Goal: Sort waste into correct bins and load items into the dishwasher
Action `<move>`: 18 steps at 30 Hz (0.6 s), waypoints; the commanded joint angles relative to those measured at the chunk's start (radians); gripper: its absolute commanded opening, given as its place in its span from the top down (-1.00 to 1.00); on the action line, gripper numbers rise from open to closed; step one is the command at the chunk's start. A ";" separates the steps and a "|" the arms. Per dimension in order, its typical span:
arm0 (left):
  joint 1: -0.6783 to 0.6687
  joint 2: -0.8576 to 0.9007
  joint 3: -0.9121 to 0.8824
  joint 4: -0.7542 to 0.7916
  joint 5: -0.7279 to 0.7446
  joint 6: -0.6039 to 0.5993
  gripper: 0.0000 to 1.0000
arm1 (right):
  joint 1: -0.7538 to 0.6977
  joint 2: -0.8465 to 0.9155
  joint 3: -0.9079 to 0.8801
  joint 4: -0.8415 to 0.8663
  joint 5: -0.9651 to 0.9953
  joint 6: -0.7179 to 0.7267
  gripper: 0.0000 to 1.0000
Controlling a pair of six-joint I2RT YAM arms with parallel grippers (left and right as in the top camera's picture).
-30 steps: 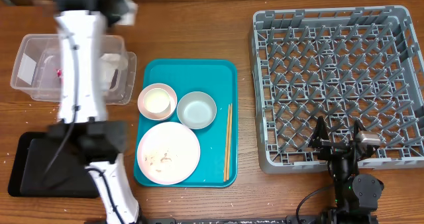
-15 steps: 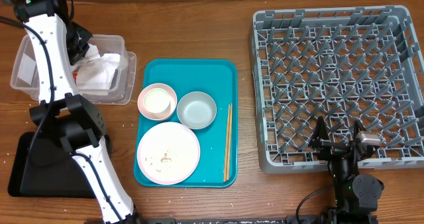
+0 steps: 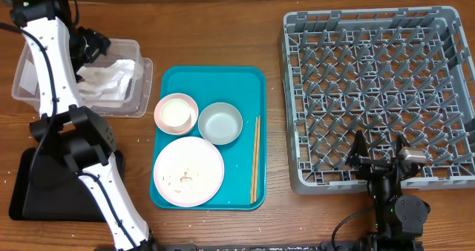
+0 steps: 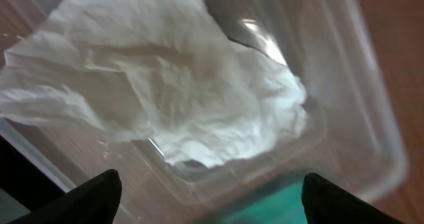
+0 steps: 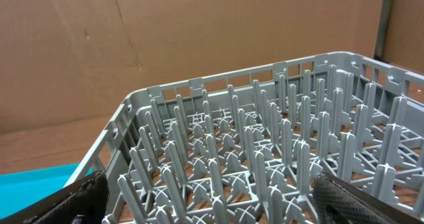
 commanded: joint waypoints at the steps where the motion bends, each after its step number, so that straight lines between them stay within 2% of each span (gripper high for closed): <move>1: 0.017 -0.204 0.003 -0.016 0.129 0.057 -0.75 | -0.006 -0.010 -0.010 0.005 0.009 -0.004 -1.00; 8: 0.011 -0.492 0.003 -0.137 0.139 0.126 -0.72 | -0.006 -0.010 -0.010 0.005 0.009 -0.003 -1.00; 11: -0.020 -0.622 0.002 -0.140 0.167 0.246 -0.72 | -0.006 -0.010 -0.010 0.005 0.009 -0.003 -1.00; 14: -0.098 -0.760 0.002 -0.140 0.166 0.320 -0.83 | -0.006 -0.010 -0.010 0.005 0.009 -0.004 -1.00; 18: -0.183 -0.850 0.001 -0.140 0.167 0.334 -0.99 | -0.006 -0.010 -0.010 0.005 0.009 -0.003 -1.00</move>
